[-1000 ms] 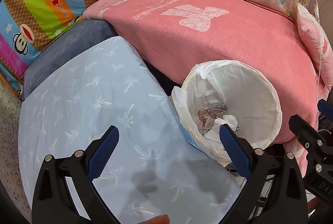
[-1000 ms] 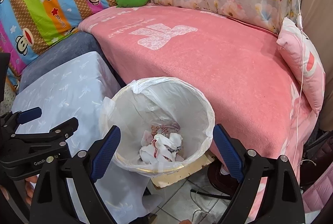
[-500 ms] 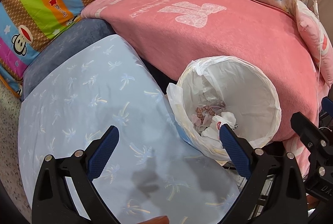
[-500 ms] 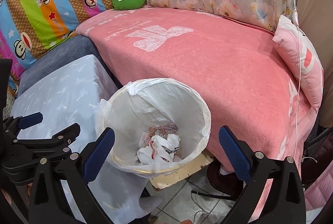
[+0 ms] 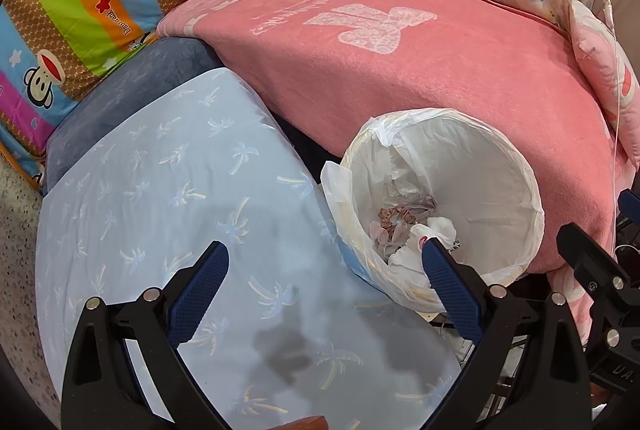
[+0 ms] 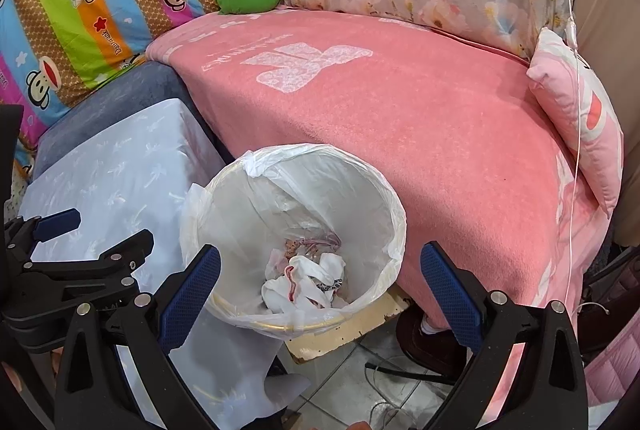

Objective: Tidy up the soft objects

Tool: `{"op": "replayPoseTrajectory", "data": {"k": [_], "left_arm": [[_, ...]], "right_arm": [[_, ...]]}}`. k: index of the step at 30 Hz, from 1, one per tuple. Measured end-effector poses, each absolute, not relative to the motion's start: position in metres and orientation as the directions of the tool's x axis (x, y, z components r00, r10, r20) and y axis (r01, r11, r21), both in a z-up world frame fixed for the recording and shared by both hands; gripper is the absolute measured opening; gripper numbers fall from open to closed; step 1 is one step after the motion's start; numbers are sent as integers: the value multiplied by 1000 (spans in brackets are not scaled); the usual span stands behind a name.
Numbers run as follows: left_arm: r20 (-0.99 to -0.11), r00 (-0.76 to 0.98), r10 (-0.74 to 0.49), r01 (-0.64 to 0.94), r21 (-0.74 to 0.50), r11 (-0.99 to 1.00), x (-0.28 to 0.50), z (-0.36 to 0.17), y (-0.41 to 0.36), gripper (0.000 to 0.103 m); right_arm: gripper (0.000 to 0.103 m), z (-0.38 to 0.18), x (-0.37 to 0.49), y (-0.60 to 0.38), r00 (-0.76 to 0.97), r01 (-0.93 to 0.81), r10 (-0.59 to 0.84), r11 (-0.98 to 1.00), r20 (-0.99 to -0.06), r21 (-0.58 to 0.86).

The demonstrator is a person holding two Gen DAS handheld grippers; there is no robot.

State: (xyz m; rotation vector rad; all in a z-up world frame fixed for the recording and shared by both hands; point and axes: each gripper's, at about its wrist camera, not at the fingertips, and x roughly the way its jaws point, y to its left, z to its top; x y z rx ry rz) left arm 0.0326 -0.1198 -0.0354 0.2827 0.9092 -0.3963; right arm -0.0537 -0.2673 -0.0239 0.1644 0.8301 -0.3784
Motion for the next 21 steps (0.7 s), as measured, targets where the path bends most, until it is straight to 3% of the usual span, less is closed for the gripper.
{"op": "replayPoseTrajectory", "data": {"k": [21], "left_arm": [[-791,576,-208,426,73,902,30,-38,-121,93]], "right_arm": [[97,-34,-57,-263,597,389,-272,921,-755,-25]]}}
